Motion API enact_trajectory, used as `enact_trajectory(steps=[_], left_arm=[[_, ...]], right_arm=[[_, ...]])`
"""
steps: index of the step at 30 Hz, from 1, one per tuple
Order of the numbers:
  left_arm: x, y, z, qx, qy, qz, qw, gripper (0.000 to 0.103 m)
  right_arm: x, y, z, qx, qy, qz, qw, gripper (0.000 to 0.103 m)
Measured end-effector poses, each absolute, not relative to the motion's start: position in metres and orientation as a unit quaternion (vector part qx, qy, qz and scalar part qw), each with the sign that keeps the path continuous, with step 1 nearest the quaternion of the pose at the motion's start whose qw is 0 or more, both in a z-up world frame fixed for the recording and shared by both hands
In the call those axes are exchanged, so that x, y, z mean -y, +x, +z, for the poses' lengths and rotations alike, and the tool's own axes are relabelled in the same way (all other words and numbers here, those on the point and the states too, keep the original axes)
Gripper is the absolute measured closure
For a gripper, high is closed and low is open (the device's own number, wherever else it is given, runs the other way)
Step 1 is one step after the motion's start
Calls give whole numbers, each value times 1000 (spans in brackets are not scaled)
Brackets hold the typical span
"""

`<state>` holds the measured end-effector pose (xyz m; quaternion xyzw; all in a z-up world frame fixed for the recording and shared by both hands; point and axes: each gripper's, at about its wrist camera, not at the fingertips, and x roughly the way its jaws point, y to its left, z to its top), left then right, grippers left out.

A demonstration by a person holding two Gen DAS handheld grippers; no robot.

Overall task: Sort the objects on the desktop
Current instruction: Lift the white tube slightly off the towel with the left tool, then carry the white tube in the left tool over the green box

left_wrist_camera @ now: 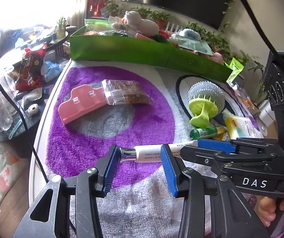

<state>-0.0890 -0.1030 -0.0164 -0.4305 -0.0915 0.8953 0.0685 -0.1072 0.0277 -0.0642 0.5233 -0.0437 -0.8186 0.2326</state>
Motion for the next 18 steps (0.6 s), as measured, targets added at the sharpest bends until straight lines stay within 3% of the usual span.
enact_trajectory(steps=[18], left_arm=[[107, -111, 9, 102, -404, 907, 67, 60]], right_arm=[[-25, -121, -24, 30, 472, -849, 234, 63]])
